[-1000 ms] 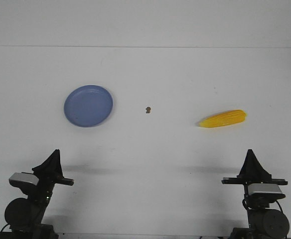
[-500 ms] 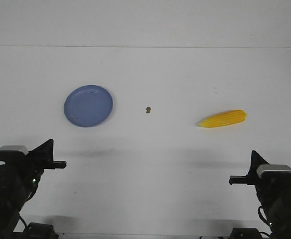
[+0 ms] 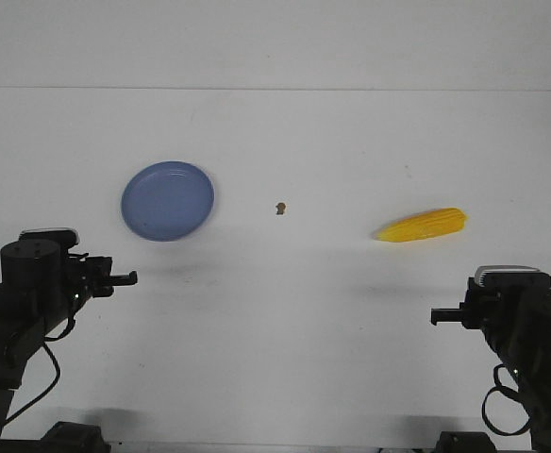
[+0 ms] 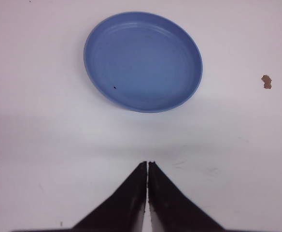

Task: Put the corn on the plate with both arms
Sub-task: 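Reach the left gripper to the blue plate's rim and grip it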

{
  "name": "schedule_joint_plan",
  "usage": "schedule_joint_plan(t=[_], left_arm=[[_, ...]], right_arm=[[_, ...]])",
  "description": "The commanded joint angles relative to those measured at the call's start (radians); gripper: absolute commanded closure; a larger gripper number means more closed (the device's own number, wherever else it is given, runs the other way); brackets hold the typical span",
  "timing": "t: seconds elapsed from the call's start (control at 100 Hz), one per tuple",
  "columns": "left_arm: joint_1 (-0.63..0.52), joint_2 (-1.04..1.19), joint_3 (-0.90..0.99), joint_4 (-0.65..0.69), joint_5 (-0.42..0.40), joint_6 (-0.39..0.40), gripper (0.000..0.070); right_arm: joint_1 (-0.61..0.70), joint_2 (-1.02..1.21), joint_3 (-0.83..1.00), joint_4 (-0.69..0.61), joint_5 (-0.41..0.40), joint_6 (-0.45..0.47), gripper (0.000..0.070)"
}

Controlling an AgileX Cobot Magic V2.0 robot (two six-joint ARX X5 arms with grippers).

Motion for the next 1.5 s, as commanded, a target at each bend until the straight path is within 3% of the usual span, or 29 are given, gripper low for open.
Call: schedule_joint_plan(t=[0.0, 0.17, 0.23, 0.28, 0.4, 0.45, 0.53, 0.76, 0.87, 1.11, 1.49], left_arm=[[-0.001, 0.008, 0.019, 0.005, -0.003, 0.027, 0.0685], [-0.001, 0.006, 0.019, 0.005, -0.003, 0.027, 0.0684], [-0.001, 0.006, 0.019, 0.006, -0.003, 0.027, 0.0674], [-0.001, 0.006, 0.019, 0.006, -0.003, 0.027, 0.0620], [-0.001, 0.006, 0.019, 0.006, -0.003, 0.026, 0.0385], [-0.001, 0.006, 0.019, 0.006, -0.003, 0.026, 0.0303], [-0.001, 0.006, 0.019, 0.005, -0.003, 0.026, 0.0228], [0.000, 0.027, 0.019, 0.052, -0.003, 0.027, 0.0221], [0.015, 0.093, 0.020, 0.140, -0.003, 0.027, 0.0153], [0.118, 0.413, 0.111, 0.240, -0.003, 0.012, 0.0154], [0.173, 0.880, 0.406, 0.242, -0.003, 0.034, 0.0154]], right_arm=[[0.001, -0.004, 0.018, 0.003, -0.002, -0.004, 0.0700], [0.001, -0.014, 0.018, -0.005, -0.003, -0.003, 0.0700], [0.002, -0.015, 0.018, -0.014, -0.004, -0.003, 0.0658], [0.004, -0.015, 0.018, -0.019, -0.005, -0.003, 0.0543], [0.009, -0.015, 0.018, -0.024, -0.004, -0.003, 0.0137], [0.012, -0.015, 0.018, -0.024, -0.003, -0.003, 0.0048], [0.012, -0.015, 0.018, -0.023, -0.003, -0.003, 0.0041], [0.012, -0.014, 0.018, -0.013, -0.003, 0.004, 0.0042], [0.012, -0.013, 0.018, -0.012, -0.003, 0.005, 0.0043], [0.012, -0.013, 0.018, -0.012, -0.003, 0.004, 0.0043], [0.014, -0.013, 0.018, -0.012, -0.003, 0.004, 0.0043]])
